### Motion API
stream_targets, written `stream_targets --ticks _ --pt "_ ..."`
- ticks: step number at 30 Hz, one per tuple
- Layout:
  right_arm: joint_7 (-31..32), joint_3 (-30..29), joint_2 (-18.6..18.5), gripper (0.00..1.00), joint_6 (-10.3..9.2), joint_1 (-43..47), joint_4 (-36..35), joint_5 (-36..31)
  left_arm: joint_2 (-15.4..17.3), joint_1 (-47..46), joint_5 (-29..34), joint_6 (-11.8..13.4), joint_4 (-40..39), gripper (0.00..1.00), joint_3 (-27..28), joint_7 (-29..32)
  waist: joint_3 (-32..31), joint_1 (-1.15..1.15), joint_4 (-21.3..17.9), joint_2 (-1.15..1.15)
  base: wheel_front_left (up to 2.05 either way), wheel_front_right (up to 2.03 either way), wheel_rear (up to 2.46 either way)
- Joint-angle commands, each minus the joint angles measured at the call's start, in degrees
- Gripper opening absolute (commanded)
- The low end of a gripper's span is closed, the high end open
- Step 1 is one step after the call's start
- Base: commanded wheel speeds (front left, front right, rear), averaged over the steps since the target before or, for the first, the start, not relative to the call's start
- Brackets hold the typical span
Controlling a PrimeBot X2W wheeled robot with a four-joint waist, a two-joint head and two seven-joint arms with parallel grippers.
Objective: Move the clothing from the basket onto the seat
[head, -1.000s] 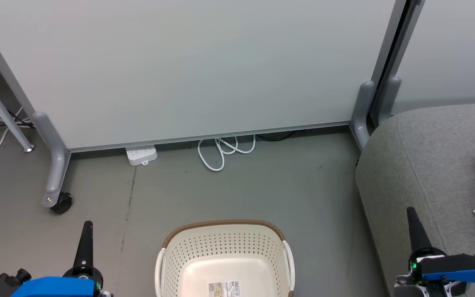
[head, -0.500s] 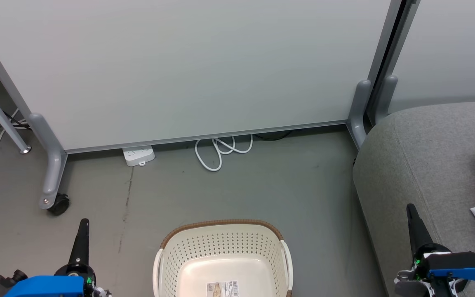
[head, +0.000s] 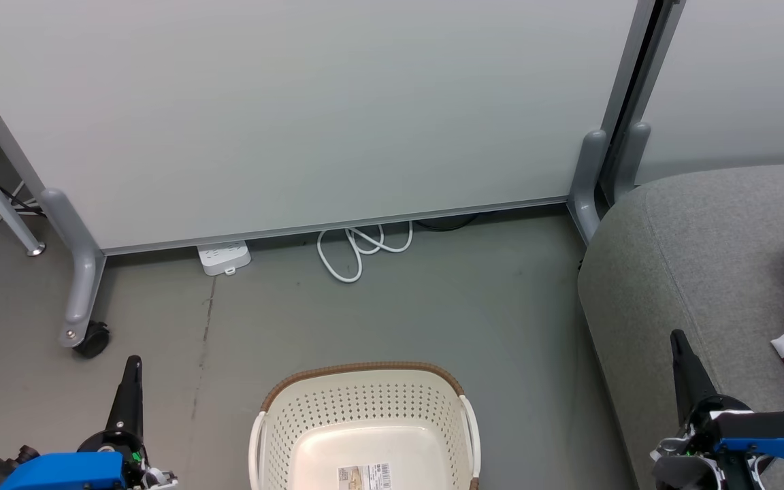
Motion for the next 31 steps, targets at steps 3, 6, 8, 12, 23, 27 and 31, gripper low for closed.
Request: stream_targets --ticks 3,6,8,12,23,27,31 --pt "0.59 -0.23 0.16 0.0 -0.01 -0.87 -0.35 2.05 0.34 -0.89 -1.86 -0.36 -0.34 0.0 0.56 0.61 0.01 0.0 -0.12 0.0 0.0 0.0 0.0" --pt "0.88 -0.29 0.17 0.0 -0.01 -0.99 -0.36 3.29 0.35 -0.97 -3.0 -0.38 -0.34 0.0 0.75 0.98 0.03 0.0 -0.24 0.0 0.0 0.0 0.0" --pt "1.1 -0.33 0.18 0.0 -0.01 -1.01 -0.37 4.17 0.35 -1.01 -3.82 -0.39 -0.33 0.0 0.86 1.15 0.04 0.0 -0.32 0.0 0.0 0.0 0.0" --pt "1.5 -0.41 0.2 0.0 -0.02 -1.09 -0.38 5.8 0.36 -1.05 -5.43 -0.41 -0.32 0.0 1.08 1.57 0.06 0.0 -0.48 0.0 0.0 0.0 0.0" --pt "2.14 -0.5 0.22 0.0 -0.02 -1.16 -0.37 8.18 0.35 -1.18 -7.66 -0.43 -0.3 0.0 1.36 2.22 0.09 0.0 -0.74 0.0 0.0 0.0 0.0" --pt "2.14 -0.49 0.22 0.0 -0.02 -1.16 -0.37 8.18 0.34 -1.18 -7.65 -0.43 -0.31 0.0 1.36 2.23 0.09 0.0 -0.74 0.0 0.0 0.0 0.0" --pt "2.13 -0.49 0.22 0.0 -0.02 -1.16 -0.37 8.18 0.33 -1.18 -7.64 -0.43 -0.3 0.0 1.36 2.23 0.09 0.0 -0.74 0.0 0.0 0.0 0.0"
